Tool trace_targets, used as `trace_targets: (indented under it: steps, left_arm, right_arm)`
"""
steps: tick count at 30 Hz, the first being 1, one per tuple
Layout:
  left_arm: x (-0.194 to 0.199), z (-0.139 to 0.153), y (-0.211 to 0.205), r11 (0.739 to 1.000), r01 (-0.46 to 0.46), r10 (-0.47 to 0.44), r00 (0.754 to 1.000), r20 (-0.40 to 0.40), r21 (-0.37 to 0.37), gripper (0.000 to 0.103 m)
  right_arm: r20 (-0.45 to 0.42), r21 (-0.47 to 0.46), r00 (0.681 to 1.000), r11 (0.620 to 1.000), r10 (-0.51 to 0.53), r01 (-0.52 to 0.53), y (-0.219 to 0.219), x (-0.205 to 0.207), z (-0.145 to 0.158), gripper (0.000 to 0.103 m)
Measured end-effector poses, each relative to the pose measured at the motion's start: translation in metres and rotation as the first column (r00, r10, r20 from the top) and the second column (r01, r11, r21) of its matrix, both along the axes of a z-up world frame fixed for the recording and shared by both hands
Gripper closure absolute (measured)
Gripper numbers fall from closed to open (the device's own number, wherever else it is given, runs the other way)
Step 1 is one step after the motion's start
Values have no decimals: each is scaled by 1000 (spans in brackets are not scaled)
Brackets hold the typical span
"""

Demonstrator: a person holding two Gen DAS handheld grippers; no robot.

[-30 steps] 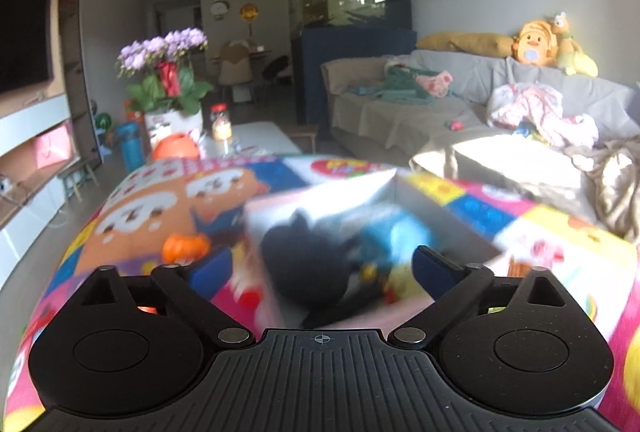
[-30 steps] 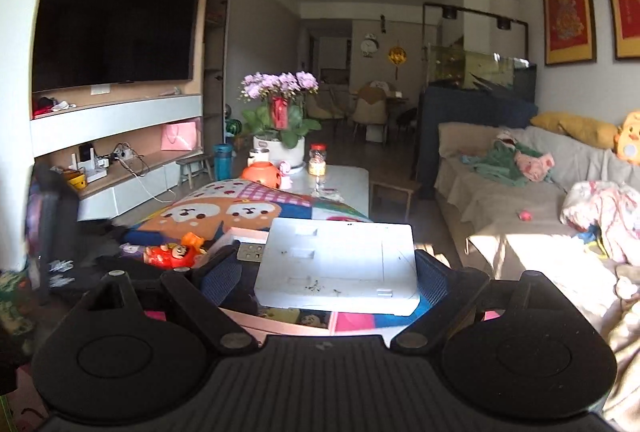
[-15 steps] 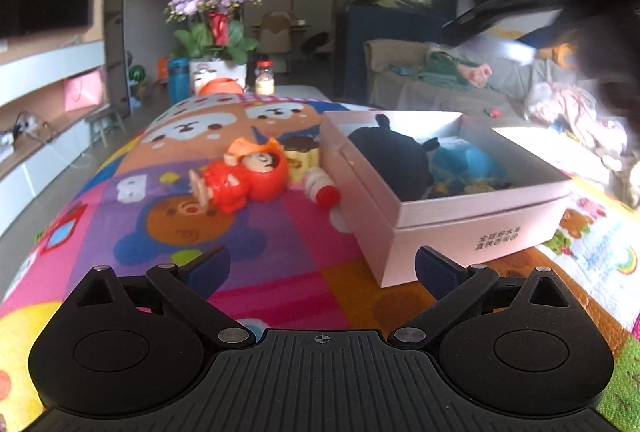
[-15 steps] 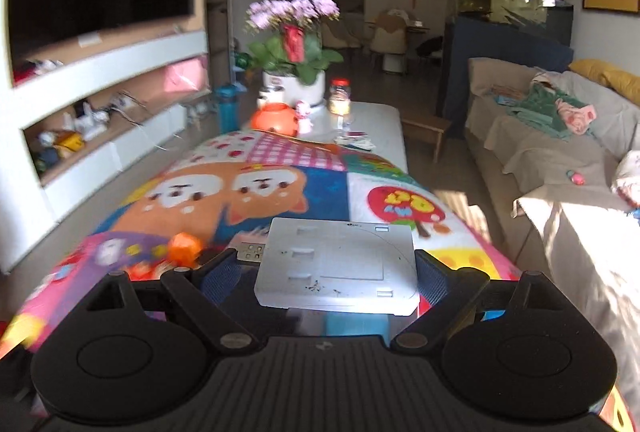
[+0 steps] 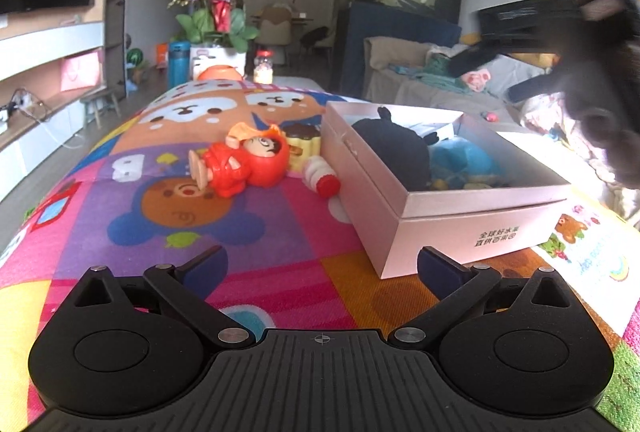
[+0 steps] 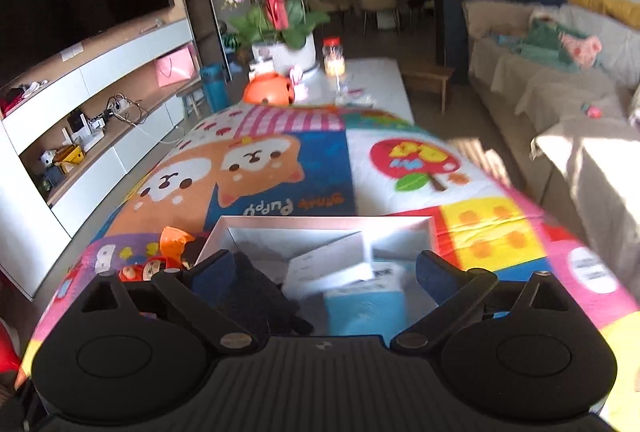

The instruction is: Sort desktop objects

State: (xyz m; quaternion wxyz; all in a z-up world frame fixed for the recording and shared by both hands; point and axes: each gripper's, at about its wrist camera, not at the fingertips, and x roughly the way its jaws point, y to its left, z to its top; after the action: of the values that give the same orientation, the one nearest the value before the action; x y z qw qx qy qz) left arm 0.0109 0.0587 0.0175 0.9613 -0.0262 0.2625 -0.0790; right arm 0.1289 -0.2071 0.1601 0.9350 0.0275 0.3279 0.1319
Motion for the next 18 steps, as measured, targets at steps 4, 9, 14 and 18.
trace_targets:
  steps: [4,9,14,18]
  left_arm:
    - [2,0,0,1000,-9,9,1000,-14,8,0]
    - [19,19,14,995,-94,93,995,34,38,0]
    - [79,21,23,979,-103,90,993,80,175,0]
    - [123,4,24,968,-55,56,998,3,244,0]
  right_arm:
    - [63,-33,997,999,34,-32,-11,-48,-2,2]
    - [134,-114,988,992,76,-61,-19,-119,-27,1]
    - [167,-146,980,986,105,-81,-16,-165,-67,0]
    - [73,-22,997,999,37,-35,-25,-163,-92,0]
